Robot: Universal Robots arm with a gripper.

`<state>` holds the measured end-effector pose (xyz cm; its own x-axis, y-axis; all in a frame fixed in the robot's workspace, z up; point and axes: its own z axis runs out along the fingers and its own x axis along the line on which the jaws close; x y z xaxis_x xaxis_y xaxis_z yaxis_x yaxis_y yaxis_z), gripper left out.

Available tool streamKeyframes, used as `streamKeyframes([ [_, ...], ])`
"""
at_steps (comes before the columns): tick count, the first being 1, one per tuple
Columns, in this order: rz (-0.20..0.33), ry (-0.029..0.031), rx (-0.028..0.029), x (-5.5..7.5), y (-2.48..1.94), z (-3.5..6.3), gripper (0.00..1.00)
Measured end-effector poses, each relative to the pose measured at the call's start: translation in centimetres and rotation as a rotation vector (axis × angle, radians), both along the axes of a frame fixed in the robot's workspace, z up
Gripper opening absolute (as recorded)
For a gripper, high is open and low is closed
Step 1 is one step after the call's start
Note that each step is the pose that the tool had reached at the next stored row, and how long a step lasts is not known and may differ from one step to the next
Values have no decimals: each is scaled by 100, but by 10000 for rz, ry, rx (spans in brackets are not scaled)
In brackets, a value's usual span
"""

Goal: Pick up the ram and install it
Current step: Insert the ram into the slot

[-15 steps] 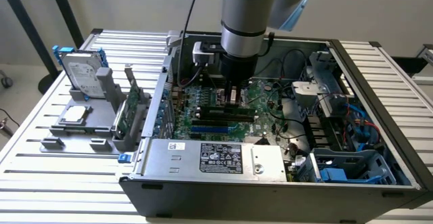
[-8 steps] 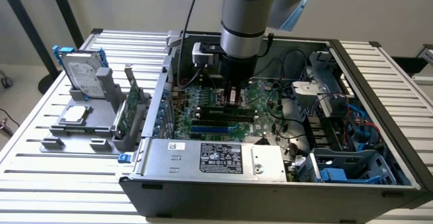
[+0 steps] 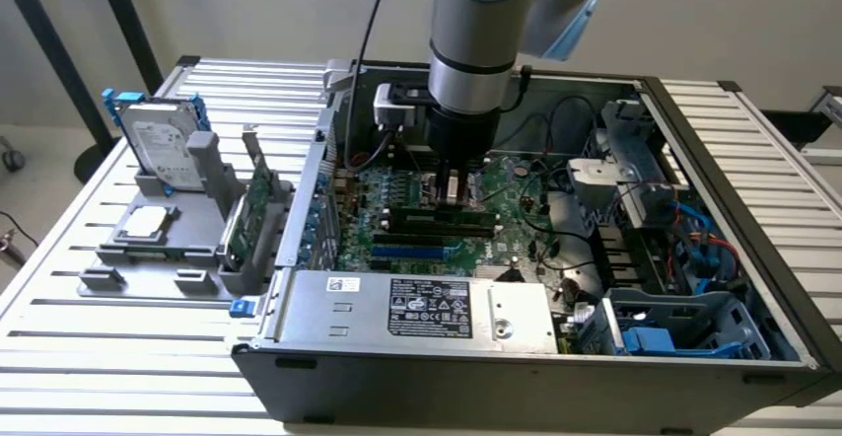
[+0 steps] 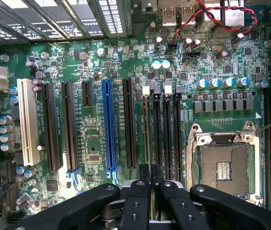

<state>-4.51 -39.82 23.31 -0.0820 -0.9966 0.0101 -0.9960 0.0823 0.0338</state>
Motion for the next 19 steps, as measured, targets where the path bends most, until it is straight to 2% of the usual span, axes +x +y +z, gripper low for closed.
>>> streamKeyframes([
  [19,0,0,0,6,13,-34,14],
])
